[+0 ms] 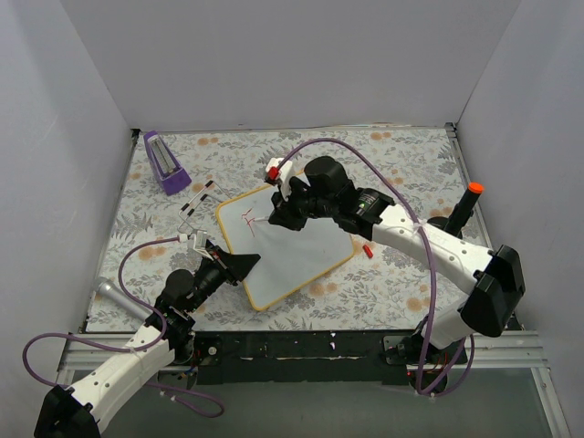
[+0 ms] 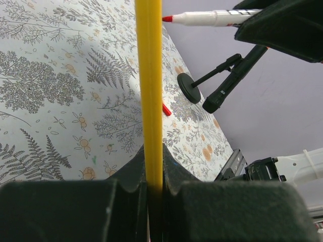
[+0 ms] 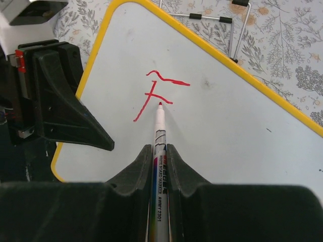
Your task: Write a sentence on the whiteboard
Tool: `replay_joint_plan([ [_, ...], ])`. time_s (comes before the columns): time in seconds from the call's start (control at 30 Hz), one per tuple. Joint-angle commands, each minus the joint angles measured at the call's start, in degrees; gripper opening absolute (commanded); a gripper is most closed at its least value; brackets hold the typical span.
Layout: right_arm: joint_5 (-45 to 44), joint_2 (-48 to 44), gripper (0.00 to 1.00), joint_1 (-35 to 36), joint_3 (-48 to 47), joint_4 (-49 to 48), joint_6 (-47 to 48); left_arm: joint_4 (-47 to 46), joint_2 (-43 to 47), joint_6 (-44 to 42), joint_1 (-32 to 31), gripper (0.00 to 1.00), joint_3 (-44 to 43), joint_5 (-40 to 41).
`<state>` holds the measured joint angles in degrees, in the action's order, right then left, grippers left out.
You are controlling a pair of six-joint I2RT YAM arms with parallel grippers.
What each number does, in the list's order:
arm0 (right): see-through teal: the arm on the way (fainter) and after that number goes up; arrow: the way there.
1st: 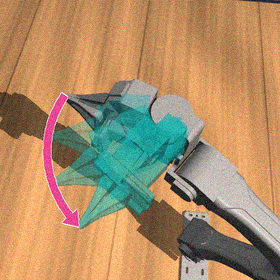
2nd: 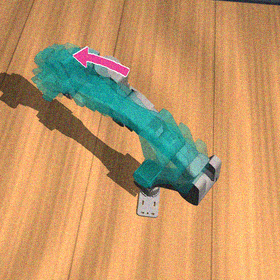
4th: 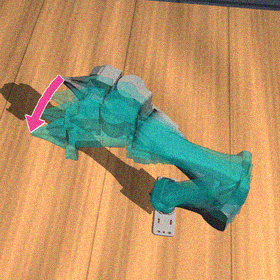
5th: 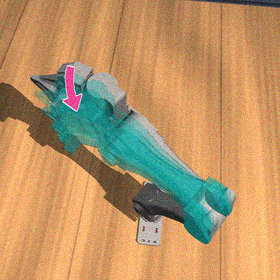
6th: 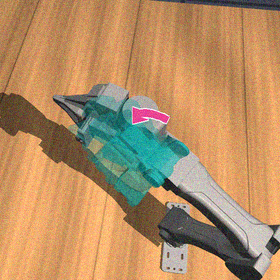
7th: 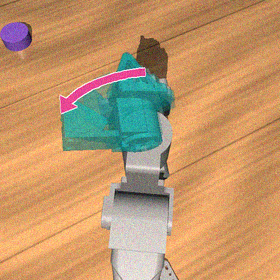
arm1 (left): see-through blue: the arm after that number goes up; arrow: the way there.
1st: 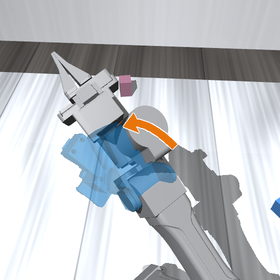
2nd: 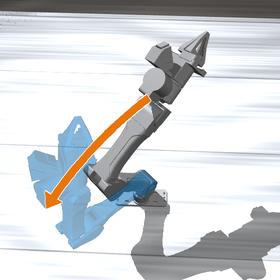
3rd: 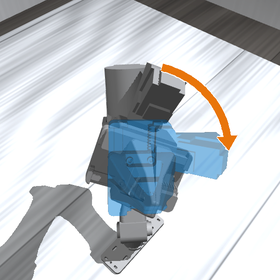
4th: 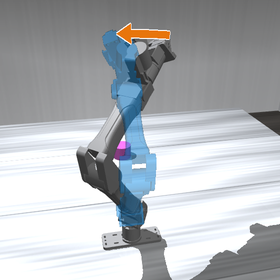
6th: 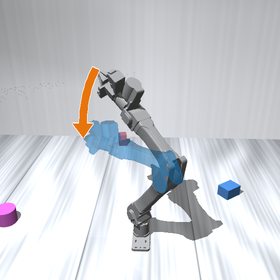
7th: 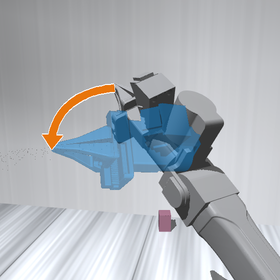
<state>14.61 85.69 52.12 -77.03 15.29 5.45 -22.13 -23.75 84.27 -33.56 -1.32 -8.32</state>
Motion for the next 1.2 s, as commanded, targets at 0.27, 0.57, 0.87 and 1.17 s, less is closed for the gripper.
replay_joint_plan([
  [0.27, 20.8, -6.15, 0.01, -8.17, 1.27, 0.18, 6.85, -8.81, 1.42, -1.12, -0.1, 0.0, -0.87, -1.35],
  [0.57, 20.98, -8.35, 0.01, -9.31, 4.79, 0.0, 8.7, -8.11, 1.86, -1.56, -0.1, 0.0, -1.05, -1.61],
  [0.87, 21.07, -7.47, 0.01, -10.02, 4.79, -0.61, 8.52, -7.93, 1.95, -1.65, -0.1, 0.0, -0.96, -1.61],
  [1.17, 21.86, -5.71, 0.01, -10.02, 3.65, -0.79, 7.73, -8.46, 0.63, -1.83, -0.1, 0.0, -1.49, -1.7],
])
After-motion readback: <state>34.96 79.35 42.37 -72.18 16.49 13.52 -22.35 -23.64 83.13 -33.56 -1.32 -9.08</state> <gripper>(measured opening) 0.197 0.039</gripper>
